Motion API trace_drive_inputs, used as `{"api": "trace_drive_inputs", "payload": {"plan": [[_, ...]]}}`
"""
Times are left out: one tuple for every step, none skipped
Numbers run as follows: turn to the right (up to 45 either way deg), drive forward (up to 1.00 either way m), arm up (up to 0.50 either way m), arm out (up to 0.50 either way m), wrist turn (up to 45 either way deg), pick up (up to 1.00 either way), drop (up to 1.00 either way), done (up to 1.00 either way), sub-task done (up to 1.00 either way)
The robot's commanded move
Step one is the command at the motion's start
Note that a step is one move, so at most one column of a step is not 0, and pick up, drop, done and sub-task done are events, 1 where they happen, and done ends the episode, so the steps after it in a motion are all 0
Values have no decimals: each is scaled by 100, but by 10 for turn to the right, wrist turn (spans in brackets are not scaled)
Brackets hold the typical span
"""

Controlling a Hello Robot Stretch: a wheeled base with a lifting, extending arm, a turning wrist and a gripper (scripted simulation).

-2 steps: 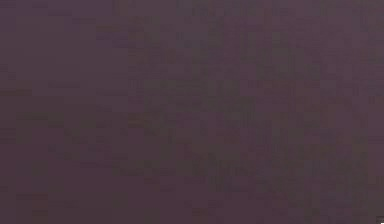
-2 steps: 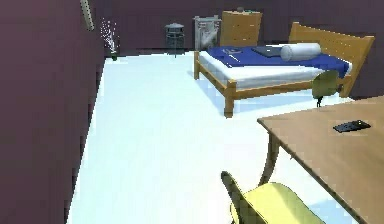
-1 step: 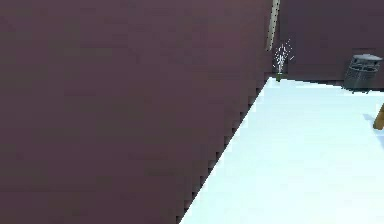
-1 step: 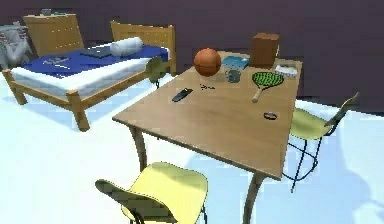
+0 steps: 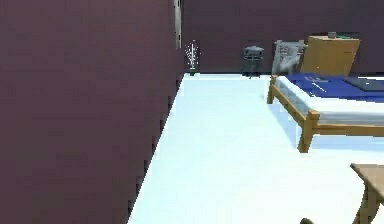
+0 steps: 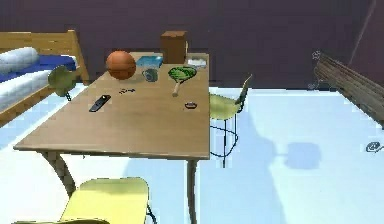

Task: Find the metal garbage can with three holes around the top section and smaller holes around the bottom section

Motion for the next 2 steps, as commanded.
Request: {"api": "trace_drive_inputs", "payload": {"plan": [[0,75,0,0,0,0,0,0,0],[120,0,0,0,0,0,0,0,0]]}}
